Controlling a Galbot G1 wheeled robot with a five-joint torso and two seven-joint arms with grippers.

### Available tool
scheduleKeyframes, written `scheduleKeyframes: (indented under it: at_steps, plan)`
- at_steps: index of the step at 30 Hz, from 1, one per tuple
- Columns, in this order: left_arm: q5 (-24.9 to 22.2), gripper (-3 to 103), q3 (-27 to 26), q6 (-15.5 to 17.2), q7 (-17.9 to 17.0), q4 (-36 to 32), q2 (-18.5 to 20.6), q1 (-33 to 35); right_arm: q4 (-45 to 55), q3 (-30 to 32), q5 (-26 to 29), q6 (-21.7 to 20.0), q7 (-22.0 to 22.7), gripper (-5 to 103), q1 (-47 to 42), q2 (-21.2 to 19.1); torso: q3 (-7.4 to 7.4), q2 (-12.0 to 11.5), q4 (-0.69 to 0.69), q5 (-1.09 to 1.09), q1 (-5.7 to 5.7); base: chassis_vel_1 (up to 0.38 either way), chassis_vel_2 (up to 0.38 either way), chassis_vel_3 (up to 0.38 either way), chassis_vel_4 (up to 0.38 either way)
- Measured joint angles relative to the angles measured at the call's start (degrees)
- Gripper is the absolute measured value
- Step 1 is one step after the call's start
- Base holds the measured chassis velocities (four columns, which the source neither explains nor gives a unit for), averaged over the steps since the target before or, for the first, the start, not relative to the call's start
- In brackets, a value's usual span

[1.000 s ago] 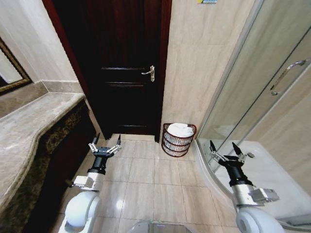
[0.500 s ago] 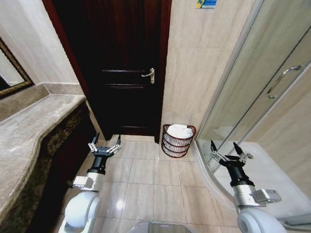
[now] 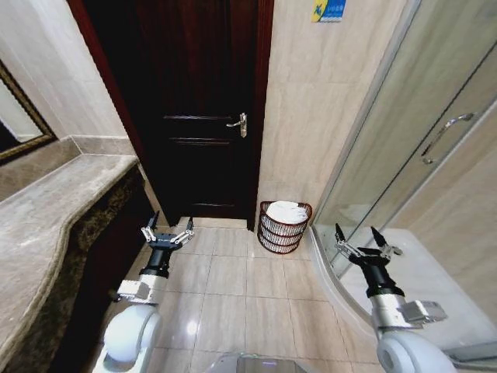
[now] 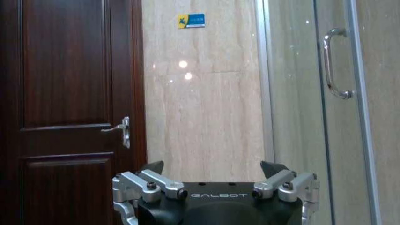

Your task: Discard the used towel into the hamper.

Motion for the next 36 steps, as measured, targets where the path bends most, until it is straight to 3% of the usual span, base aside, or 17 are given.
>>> scheduleKeyframes:
  at_steps: [36]
  plan:
    - [0.26,100,-0.27,-0.4,0.04,0.39,0.27,0.83,0.52,-2.4,-2.58,-0.75,0.11,100,0.58,0.91,5.77,10.48,0.0,0.0,4.7,0.0,0.0,0.0,0.0]
